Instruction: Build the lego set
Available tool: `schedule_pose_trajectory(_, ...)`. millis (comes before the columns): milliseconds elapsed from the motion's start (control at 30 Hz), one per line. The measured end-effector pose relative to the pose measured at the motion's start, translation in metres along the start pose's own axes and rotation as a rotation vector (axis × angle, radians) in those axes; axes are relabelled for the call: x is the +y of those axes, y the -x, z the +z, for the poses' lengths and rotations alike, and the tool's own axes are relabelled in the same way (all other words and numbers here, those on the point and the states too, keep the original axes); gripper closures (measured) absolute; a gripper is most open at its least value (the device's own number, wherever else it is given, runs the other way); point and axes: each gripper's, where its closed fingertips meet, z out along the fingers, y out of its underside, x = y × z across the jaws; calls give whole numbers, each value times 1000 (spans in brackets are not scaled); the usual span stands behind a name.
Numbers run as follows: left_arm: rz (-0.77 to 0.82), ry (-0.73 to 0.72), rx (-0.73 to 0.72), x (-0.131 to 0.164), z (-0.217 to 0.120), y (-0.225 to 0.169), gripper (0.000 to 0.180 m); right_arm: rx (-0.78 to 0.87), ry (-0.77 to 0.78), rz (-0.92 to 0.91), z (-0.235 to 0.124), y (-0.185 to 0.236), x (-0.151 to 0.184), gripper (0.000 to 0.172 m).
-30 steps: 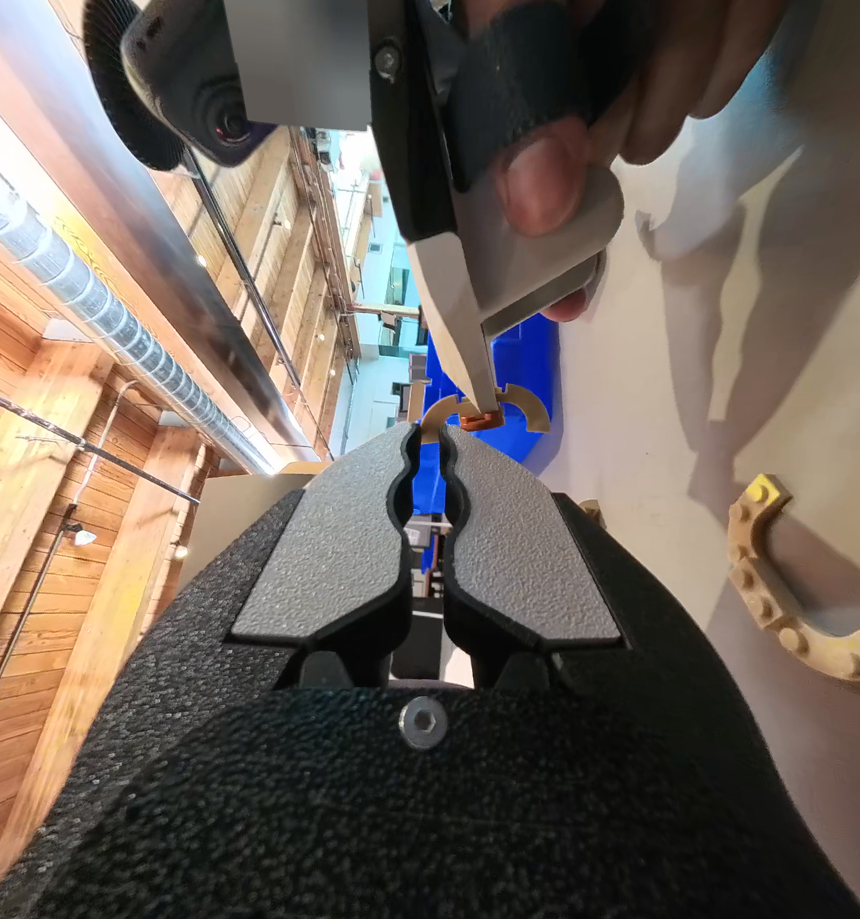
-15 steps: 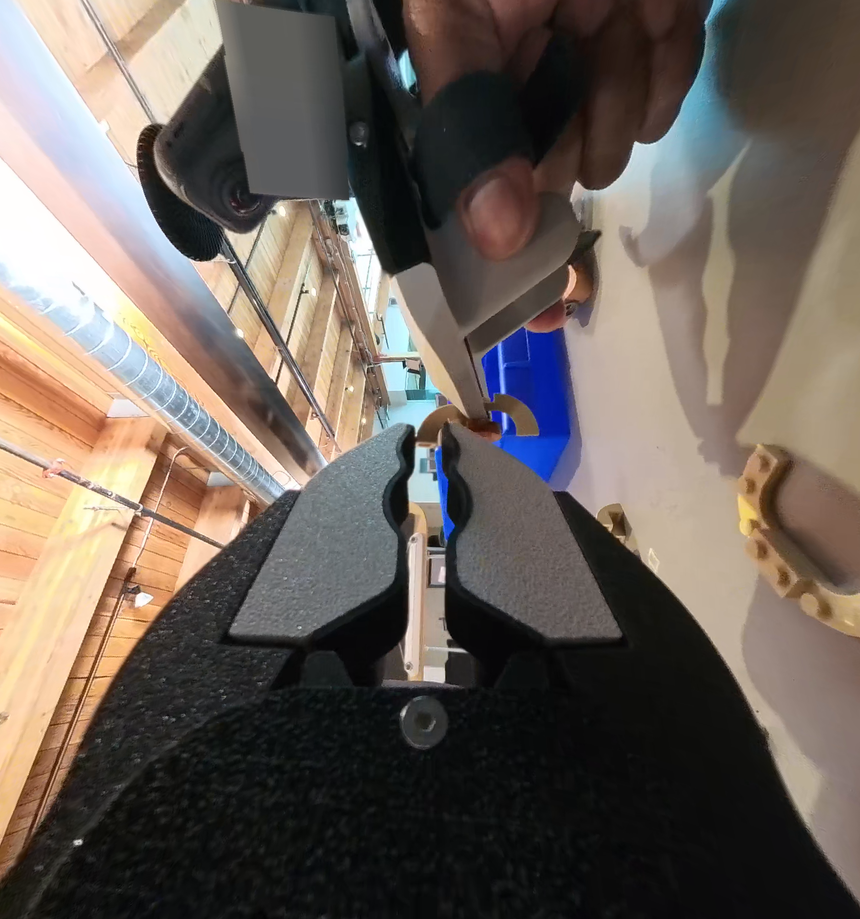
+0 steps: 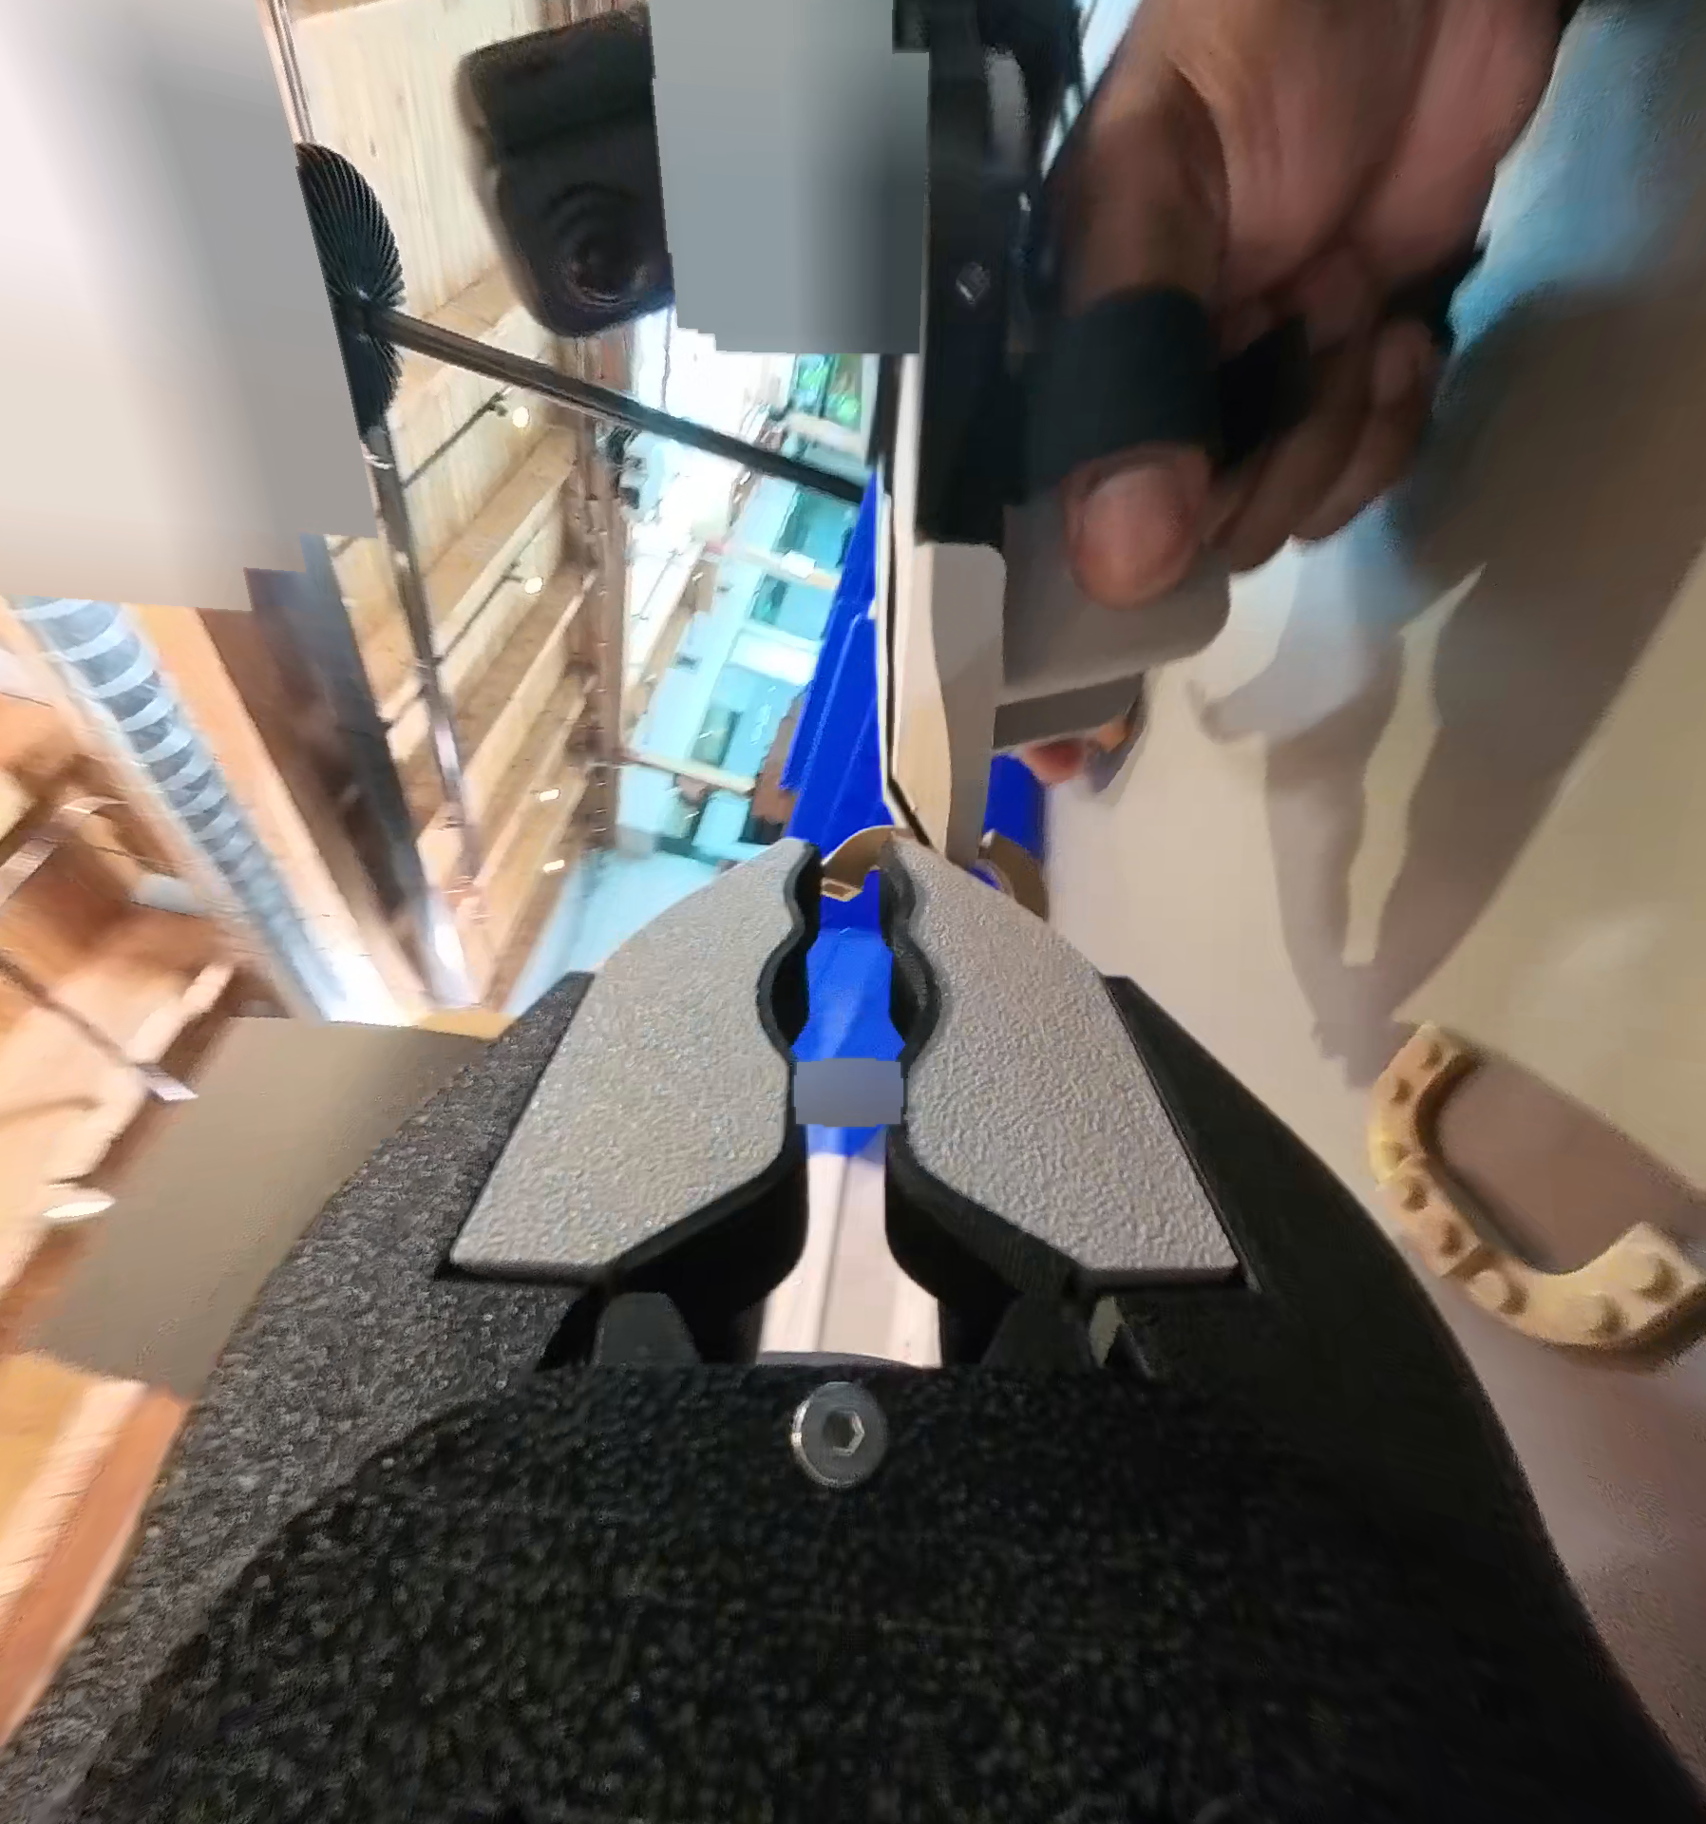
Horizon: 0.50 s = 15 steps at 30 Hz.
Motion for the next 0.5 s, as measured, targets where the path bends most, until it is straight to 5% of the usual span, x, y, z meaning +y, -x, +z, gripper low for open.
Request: schedule_pose_trajectory(500,-449,-216,165,-16,-10,3,173,12,-51,-114,4,10,-6,164)
